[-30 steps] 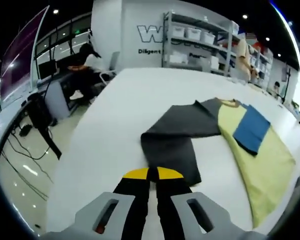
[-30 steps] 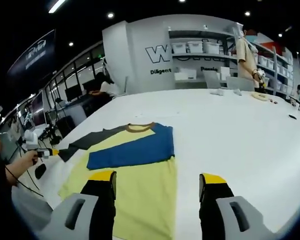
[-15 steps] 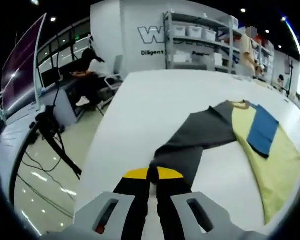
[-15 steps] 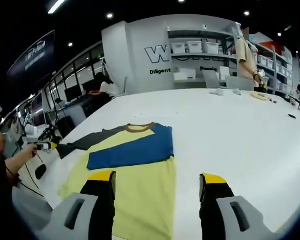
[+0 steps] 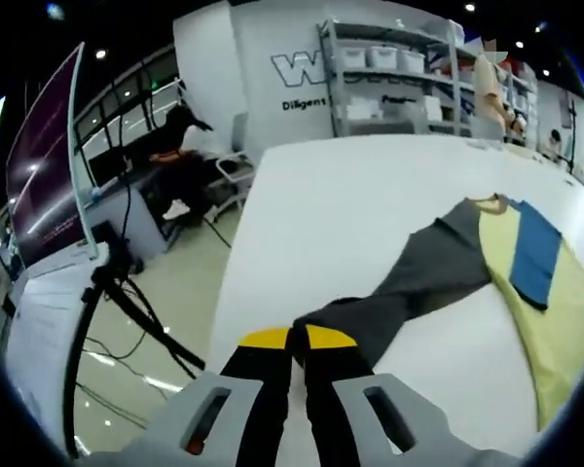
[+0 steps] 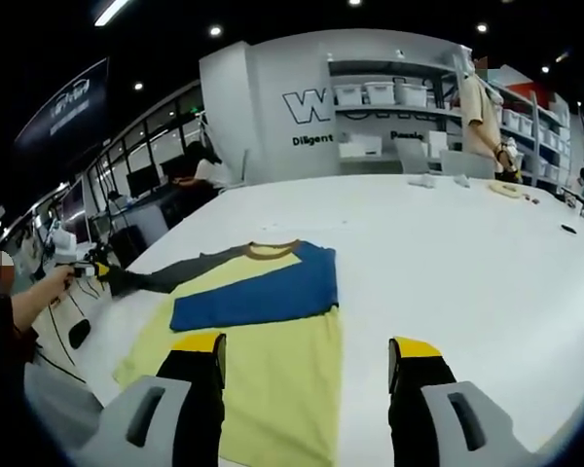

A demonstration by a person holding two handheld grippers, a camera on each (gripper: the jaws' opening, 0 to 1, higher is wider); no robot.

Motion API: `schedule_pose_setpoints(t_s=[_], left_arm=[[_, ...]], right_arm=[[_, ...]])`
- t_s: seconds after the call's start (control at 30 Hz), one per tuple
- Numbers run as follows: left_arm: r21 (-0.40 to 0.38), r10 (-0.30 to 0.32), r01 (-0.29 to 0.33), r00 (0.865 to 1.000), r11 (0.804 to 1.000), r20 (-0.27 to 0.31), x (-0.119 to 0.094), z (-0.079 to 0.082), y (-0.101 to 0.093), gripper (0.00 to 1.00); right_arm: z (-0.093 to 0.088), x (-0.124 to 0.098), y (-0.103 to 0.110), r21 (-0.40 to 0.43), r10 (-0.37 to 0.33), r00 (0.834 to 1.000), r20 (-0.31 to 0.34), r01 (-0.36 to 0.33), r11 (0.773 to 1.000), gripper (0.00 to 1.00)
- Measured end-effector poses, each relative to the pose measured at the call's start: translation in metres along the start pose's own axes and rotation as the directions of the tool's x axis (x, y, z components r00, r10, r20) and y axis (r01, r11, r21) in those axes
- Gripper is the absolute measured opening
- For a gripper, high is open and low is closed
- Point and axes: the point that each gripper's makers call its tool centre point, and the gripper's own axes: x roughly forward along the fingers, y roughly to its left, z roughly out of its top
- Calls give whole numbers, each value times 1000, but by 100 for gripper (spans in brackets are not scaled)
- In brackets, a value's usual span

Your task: Fold the garment on the visible template until the final outline fits inside the template.

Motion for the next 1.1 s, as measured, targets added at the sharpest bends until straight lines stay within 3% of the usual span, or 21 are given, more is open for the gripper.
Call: schedule_pose_setpoints(t_s=[0.13, 0.3, 0.47, 0.67, 0.83, 0.9, 1.1], left_arm=[[-16, -5, 5, 1000, 1000, 9, 3, 7, 2, 0], [28, 4, -5, 1000, 1000, 29, 4, 14, 5, 0], [105, 27, -26, 1000, 994, -2, 9, 5, 13, 0], [122, 45, -44, 999, 991, -6, 15, 4, 21, 1], [146, 69, -73, 997, 987, 29, 21, 22, 24, 1], [165, 69, -79, 995, 983, 70, 21, 38, 22, 1], [193, 62, -81, 993, 978, 100, 23, 59, 17, 1]], right_arm=[[0, -1, -2, 4, -4, 1000, 1, 4, 1000, 65], [-2, -3, -6, 13, -9, 1000, 1, 9, 1000, 65], [-4, -4, -9, 21, -17, 1000, -3, 17, 1000, 66], [-4, -5, -12, 26, -24, 1000, -4, 24, 999, 66], [-4, -4, -12, 30, -22, 1000, -6, 22, 999, 66], [-5, -3, -11, 30, -19, 1000, -9, 20, 999, 66], [-7, -3, -12, 34, -17, 1000, -13, 17, 999, 66]])
